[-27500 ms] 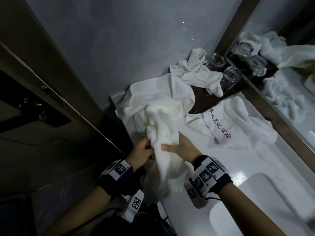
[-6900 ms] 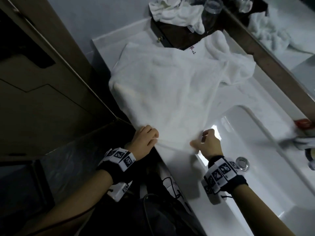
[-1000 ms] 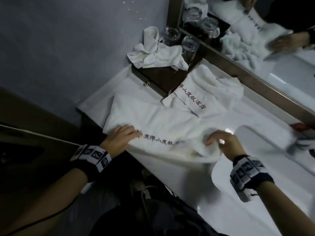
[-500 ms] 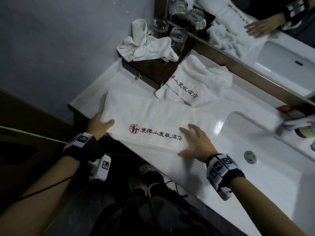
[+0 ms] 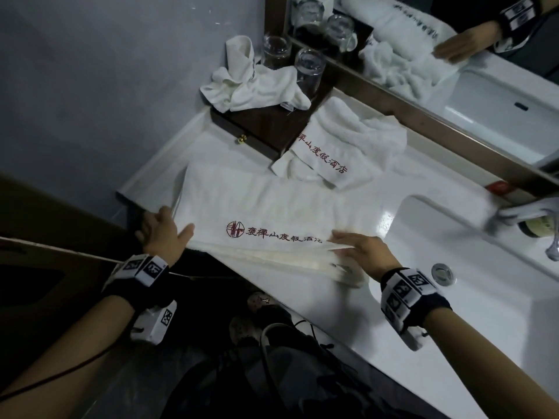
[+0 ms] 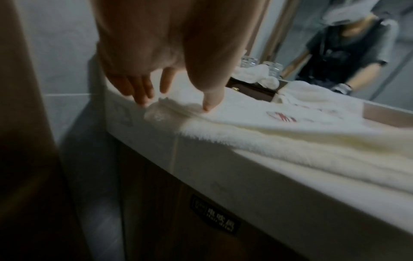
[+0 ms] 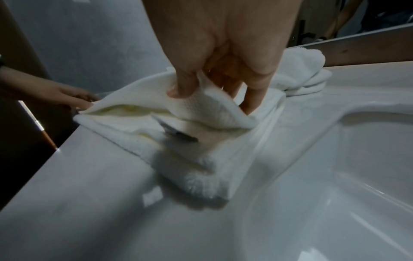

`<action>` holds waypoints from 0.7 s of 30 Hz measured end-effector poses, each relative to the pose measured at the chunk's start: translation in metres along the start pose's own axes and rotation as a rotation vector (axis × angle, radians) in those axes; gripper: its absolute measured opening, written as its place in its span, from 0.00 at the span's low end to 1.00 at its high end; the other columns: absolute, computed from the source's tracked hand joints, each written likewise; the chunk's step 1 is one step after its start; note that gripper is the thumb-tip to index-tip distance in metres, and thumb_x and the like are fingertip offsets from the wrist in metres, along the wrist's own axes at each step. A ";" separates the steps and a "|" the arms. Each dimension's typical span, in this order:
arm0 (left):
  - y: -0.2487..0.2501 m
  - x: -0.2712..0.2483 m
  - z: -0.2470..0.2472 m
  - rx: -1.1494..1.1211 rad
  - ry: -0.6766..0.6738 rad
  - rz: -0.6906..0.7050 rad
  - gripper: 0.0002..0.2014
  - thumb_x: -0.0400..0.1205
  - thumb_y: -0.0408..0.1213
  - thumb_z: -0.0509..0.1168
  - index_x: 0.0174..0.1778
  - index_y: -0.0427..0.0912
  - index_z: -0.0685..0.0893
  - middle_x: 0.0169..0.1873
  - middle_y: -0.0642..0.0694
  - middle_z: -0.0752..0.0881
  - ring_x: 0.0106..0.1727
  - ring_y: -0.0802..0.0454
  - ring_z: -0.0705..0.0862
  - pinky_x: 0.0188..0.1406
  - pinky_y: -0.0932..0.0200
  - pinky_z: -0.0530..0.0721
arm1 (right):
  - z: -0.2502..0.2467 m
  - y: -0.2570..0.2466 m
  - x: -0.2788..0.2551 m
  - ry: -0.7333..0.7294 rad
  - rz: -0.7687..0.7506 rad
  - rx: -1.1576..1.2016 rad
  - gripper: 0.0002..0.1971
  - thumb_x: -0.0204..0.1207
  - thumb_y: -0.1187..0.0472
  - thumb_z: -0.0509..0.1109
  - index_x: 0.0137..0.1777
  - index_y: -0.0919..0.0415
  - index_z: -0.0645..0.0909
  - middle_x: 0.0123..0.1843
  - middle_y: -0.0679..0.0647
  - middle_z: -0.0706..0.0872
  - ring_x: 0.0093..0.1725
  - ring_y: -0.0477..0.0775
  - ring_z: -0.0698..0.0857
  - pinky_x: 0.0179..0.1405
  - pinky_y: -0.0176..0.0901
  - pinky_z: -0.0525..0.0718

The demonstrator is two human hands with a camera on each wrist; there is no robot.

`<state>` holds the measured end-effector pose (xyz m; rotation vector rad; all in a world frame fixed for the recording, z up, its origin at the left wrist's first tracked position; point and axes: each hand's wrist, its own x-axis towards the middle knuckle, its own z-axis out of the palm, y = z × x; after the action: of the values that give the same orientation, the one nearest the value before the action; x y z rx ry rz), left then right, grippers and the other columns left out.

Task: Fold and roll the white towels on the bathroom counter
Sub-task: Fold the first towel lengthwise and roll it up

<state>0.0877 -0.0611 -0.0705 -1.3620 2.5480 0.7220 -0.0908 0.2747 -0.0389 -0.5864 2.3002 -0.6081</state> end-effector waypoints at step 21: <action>0.043 -0.026 0.018 0.497 -0.334 0.887 0.59 0.59 0.07 0.51 0.78 0.57 0.34 0.78 0.53 0.29 0.79 0.53 0.29 0.80 0.53 0.33 | 0.020 0.032 -0.018 -0.182 -0.422 -0.413 0.39 0.78 0.79 0.53 0.78 0.43 0.43 0.81 0.37 0.44 0.81 0.39 0.41 0.79 0.29 0.36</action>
<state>0.0660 -0.0131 -0.0627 0.0720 2.6957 0.3143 -0.0725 0.3045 -0.0608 -1.2896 2.1464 -0.2459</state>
